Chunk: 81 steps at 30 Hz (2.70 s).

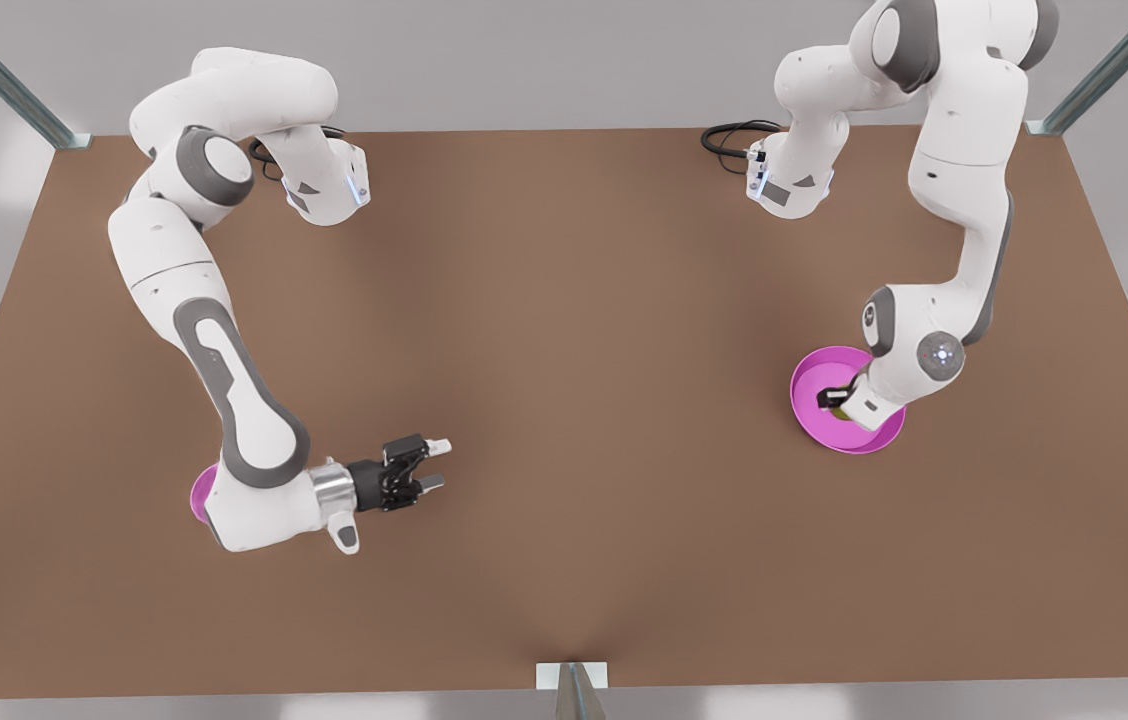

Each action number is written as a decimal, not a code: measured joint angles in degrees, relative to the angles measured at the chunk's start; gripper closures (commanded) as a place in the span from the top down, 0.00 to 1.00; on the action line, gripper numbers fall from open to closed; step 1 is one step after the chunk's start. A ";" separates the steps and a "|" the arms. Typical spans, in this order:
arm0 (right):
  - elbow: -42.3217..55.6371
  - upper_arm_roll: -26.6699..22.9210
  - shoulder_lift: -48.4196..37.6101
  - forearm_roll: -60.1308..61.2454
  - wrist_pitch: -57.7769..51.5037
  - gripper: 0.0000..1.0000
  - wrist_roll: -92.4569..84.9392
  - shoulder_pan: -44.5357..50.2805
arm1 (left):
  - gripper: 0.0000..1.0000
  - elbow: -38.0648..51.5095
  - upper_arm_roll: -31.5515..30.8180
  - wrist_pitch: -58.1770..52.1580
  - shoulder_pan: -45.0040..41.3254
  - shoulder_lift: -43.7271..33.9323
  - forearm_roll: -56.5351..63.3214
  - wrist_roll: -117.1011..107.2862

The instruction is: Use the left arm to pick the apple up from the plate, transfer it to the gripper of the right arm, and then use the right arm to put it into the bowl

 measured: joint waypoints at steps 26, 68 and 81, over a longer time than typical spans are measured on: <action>0.23 20.32 12.06 5.52 29.21 1.00 -41.27 1.01 | 0.69 66.27 -29.32 -28.75 -8.71 38.90 -54.49 4.26; -1.83 23.50 12.94 6.22 42.58 0.66 -54.54 7.74 | 0.76 66.01 -29.24 -21.88 -10.26 39.05 -56.28 6.73; -2.46 23.49 12.32 5.77 42.58 0.54 -54.82 6.30 | 1.00 65.99 -29.25 -21.71 -9.80 38.72 -56.36 7.24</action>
